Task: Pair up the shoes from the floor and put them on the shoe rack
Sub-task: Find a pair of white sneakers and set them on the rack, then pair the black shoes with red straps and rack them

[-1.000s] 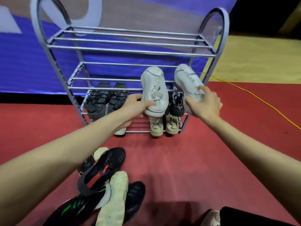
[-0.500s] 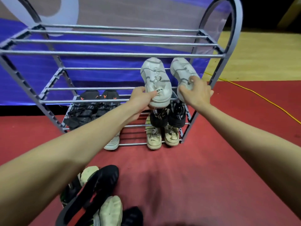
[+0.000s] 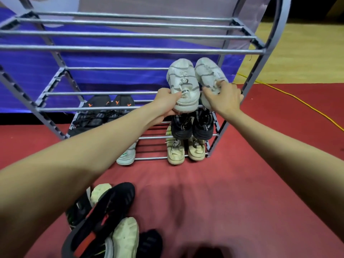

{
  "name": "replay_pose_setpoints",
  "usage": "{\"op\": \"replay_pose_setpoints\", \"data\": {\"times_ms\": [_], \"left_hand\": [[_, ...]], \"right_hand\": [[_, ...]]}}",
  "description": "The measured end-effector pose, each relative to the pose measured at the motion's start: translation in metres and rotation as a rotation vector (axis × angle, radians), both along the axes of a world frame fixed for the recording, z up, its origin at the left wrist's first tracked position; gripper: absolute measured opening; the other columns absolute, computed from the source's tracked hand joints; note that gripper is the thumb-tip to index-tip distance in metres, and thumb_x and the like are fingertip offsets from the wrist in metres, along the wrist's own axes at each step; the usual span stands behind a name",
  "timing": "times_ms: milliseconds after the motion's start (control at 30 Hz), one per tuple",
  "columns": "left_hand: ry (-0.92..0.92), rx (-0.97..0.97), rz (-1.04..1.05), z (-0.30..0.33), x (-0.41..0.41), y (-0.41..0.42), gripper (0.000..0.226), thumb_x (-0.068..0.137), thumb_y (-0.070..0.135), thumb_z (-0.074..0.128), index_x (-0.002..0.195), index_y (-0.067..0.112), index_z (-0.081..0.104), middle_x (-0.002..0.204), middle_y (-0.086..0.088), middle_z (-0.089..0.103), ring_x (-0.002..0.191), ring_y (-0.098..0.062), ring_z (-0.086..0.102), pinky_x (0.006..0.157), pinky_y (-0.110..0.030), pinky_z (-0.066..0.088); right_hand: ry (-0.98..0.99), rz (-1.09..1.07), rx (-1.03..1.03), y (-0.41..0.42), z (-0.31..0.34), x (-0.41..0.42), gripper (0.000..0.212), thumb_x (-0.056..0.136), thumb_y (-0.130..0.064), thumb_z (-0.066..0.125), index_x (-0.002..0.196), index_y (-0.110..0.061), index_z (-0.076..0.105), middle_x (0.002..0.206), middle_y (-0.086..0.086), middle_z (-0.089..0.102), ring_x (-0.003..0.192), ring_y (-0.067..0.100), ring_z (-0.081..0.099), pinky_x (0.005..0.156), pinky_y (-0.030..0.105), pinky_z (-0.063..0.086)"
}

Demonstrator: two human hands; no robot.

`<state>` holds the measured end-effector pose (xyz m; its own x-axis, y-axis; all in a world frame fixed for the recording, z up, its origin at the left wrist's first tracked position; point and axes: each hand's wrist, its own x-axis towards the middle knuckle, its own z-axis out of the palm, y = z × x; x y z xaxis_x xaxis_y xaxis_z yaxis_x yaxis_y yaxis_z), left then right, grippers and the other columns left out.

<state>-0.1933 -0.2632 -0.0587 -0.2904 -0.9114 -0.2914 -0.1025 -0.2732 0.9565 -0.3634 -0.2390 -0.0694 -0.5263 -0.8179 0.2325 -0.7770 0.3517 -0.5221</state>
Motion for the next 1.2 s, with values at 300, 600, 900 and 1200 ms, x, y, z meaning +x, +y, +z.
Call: {"op": "replay_pose_setpoints", "data": {"times_ms": [300, 600, 900, 1200], "left_hand": [[-0.260, -0.238, -0.083, -0.005, 0.018, 0.027, 0.037, 0.100, 0.031, 0.036, 0.127, 0.012, 0.052, 0.114, -0.008, 0.061, 0.081, -0.023, 0.064, 0.073, -0.039, 0.059], [-0.527, -0.368, -0.091, -0.051, 0.098, 0.108, 0.026, 0.090, 0.012, 0.050, 0.111, 0.005, 0.065, 0.104, -0.009, 0.068, 0.091, -0.023, 0.064, 0.075, -0.027, 0.051], [-0.782, -0.091, -0.200, -0.128, 0.221, 0.214, 0.028, 0.087, 0.006, 0.054, 0.113, 0.002, 0.062, 0.109, -0.016, 0.066, 0.098, -0.027, 0.063, 0.083, -0.020, 0.041], [-0.954, 0.253, -0.043, -0.170, 0.290, 0.237, 0.086, 0.072, 0.046, 0.075, 0.135, 0.004, 0.033, 0.136, -0.018, 0.041, 0.128, -0.033, 0.043, 0.105, -0.037, 0.038]], "right_hand": [[0.030, 0.111, -0.117, 0.074, -0.022, 0.040, 0.063, 0.087, -0.020, 0.049, 0.145, -0.009, 0.029, 0.154, 0.026, 0.015, 0.144, 0.038, 0.016, 0.115, 0.041, 0.018], [0.063, 0.404, 0.148, 0.167, -0.092, 0.115, 0.054, 0.084, -0.015, 0.050, 0.135, -0.002, 0.040, 0.132, 0.018, 0.044, 0.126, 0.035, 0.040, 0.107, 0.041, 0.033], [-0.014, 0.616, 0.617, 0.258, -0.134, 0.186, 0.059, 0.086, -0.019, 0.053, 0.139, -0.003, 0.032, 0.131, 0.019, 0.041, 0.124, 0.038, 0.039, 0.107, 0.044, 0.034], [-0.255, 0.567, 0.762, 0.287, -0.171, 0.251, 0.039, 0.088, -0.013, 0.050, 0.123, 0.002, 0.042, 0.125, 0.021, 0.047, 0.122, 0.036, 0.042, 0.104, 0.039, 0.037]]}}
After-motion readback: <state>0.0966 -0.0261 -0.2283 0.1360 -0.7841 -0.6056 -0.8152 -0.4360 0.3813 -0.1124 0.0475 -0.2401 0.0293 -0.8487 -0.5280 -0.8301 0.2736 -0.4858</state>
